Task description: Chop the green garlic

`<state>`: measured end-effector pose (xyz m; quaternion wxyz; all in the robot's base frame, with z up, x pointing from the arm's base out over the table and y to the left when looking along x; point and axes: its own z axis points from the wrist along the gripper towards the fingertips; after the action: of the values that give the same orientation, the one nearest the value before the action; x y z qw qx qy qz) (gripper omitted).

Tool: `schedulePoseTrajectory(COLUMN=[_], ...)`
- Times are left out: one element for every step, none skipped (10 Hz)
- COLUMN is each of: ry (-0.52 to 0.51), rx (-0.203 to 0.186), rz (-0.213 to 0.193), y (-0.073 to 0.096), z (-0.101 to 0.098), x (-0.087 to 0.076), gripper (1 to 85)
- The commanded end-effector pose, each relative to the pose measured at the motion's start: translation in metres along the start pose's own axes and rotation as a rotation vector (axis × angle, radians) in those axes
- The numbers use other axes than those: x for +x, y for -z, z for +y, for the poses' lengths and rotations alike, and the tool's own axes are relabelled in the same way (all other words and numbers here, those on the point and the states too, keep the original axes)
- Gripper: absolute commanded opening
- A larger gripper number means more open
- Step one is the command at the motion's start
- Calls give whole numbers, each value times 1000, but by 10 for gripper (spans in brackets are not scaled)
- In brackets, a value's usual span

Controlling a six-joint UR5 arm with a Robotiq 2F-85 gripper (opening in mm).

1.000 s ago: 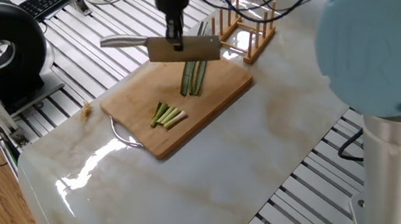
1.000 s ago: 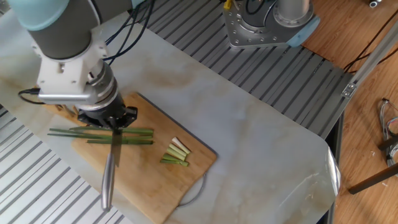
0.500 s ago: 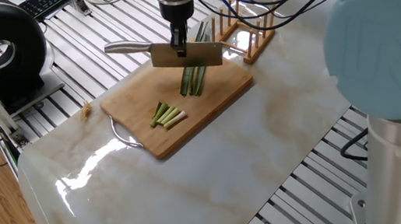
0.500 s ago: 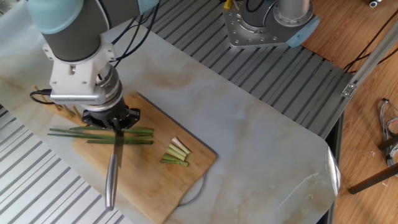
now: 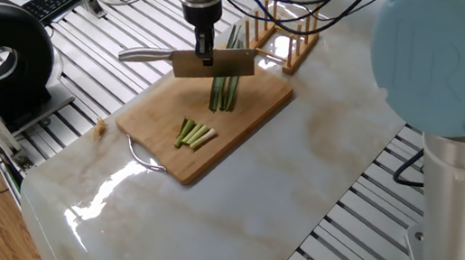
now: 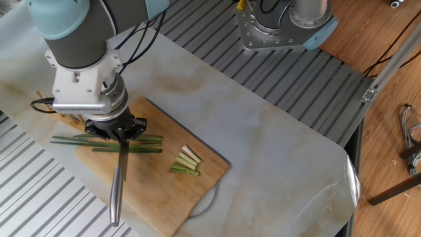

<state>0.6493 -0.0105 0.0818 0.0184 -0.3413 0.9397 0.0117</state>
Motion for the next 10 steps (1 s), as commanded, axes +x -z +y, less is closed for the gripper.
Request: schedulePoseTrajectory(ry=[0,0,-3,-3,-3,-3,-5,-6,-6,-9], rx=[-15,-14,-6,-6,-6,-5,-3,-2,-2,-12], rz=[-12,-11,-11,-11,-11,-10,-8,-7,-9,-14], y=[-2,-3,-4,-4,-5,-6,-6,-7,-9,-11], z=[2,2,0,0,0,0,-1,-1,-1,2], x=[-6,-6,-6,-7,-7,-7,-6,-5,-3,-3], gripper=[13,13,13,13,13,13,13,13,13,13])
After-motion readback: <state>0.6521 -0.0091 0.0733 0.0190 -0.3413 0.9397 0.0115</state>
